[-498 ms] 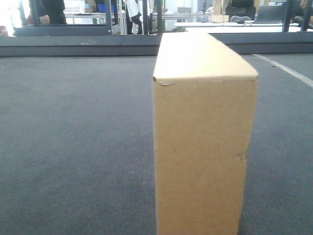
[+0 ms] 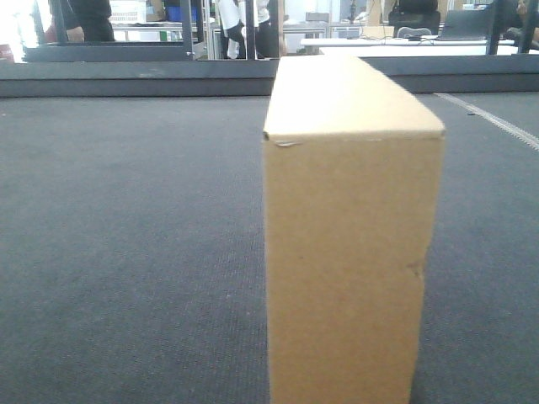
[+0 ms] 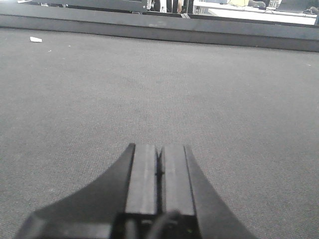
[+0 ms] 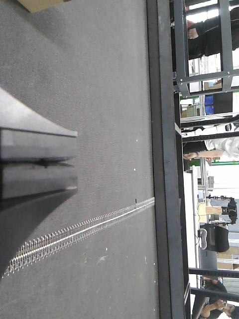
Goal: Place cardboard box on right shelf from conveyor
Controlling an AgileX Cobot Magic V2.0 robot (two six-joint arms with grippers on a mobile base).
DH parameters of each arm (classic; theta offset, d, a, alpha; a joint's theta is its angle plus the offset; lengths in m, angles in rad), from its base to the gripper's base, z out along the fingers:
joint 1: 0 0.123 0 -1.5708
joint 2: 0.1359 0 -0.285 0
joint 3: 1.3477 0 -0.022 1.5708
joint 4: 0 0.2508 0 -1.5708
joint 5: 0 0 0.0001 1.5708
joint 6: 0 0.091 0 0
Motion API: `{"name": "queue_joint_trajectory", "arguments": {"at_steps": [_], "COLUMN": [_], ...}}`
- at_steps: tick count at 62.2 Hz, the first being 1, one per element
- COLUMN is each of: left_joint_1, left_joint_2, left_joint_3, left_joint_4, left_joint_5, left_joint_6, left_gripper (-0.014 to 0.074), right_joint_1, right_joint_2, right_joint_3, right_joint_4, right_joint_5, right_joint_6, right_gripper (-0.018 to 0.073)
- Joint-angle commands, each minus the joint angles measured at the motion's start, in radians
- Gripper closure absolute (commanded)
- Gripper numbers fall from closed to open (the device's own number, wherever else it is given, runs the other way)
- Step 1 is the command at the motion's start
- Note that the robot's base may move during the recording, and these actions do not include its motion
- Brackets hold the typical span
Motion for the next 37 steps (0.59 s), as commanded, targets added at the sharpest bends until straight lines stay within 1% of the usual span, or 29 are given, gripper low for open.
{"name": "queue_joint_trajectory", "arguments": {"at_steps": [1, 5, 9, 19, 27, 33, 37], "left_joint_1": [-0.009, -0.009, -0.009, -0.009, -0.009, -0.009, -0.009], "left_joint_2": [-0.006, -0.006, -0.006, -0.006, -0.006, -0.006, -0.006], "left_joint_3": [-0.003, -0.003, -0.003, -0.003, -0.003, -0.003, -0.003], "left_joint_4": [-0.003, -0.003, -0.003, -0.003, -0.003, -0.003, -0.003], "left_joint_5": [-0.081, -0.081, -0.081, -0.081, -0.081, -0.081, -0.081], "left_joint_6": [-0.001, -0.001, -0.001, -0.001, -0.001, -0.001, -0.001], "left_gripper": [0.0715, 0.0715, 0.0715, 0.0715, 0.0715, 0.0715, 0.0715], "right_joint_1": [0.0, 0.002, 0.002, 0.002, 0.002, 0.002, 0.002], "right_joint_2": [-0.012, -0.012, -0.008, 0.042, 0.148, 0.251, 0.328], "right_joint_3": [-0.004, -0.017, -0.064, -0.226, -0.38, -0.503, -0.566], "right_joint_4": [0.006, 0.007, 0.007, 0.007, 0.014, 0.023, 0.045], "right_joint_5": [-0.096, -0.104, -0.042, 0.195, 0.389, 0.566, 0.632], "right_joint_6": [-0.009, 0.003, 0.006, 0.006, 0.001, -0.029, -0.068], "right_gripper": [0.0531, 0.0531, 0.0531, 0.0531, 0.0531, 0.0531, 0.0531]}}
